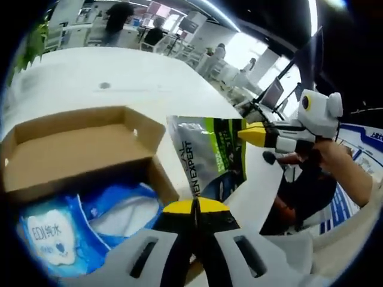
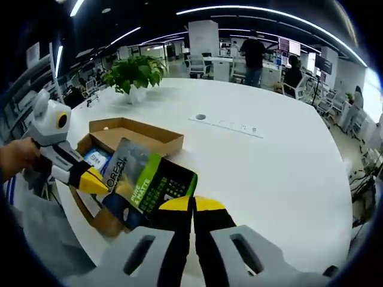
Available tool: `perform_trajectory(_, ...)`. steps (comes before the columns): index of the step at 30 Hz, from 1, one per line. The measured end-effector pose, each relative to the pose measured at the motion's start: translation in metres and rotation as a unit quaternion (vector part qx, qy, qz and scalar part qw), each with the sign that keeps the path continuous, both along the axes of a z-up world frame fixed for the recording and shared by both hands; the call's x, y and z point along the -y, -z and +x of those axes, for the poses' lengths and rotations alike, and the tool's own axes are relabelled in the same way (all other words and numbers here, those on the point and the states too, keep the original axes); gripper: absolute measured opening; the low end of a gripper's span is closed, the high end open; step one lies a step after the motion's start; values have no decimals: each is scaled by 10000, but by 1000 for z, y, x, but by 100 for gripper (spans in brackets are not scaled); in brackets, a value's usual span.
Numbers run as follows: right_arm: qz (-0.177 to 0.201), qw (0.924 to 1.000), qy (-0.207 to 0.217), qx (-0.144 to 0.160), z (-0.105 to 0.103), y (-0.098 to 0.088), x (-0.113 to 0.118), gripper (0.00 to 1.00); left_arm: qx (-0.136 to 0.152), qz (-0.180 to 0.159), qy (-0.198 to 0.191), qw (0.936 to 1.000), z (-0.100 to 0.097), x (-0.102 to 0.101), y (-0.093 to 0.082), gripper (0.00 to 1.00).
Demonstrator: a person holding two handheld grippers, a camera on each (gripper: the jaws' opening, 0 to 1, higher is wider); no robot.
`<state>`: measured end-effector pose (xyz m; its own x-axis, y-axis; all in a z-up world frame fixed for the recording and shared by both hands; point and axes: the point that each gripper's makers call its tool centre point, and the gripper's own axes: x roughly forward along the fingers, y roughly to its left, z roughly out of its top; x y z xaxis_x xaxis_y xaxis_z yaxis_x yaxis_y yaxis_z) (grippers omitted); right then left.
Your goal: Operate the shoe box by opening the lid, removing the specified soft item, and placing it in the target area until the item is outside and the box remains undamaged.
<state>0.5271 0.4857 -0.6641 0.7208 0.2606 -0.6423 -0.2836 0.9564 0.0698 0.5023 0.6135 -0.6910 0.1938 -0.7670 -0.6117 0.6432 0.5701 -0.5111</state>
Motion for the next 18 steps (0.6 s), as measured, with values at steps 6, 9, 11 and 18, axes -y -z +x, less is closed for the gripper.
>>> perform_trajectory(6,-45,9999,92,-33,3,4,13,0,43,66,10,10000,3,12,2,0)
perform_trajectory(9,-24,9999,141,-56,5,7,18,0,118,170,13,9998,6,16,5,0)
perform_trajectory(11,-39,9998,166,-78,6,10,21,0,134,217,13,9997,9,20,7,0)
perform_trajectory(18,-41,9996,217,-172,11,23,31,0,444,567,154,9973,18,28,12,0)
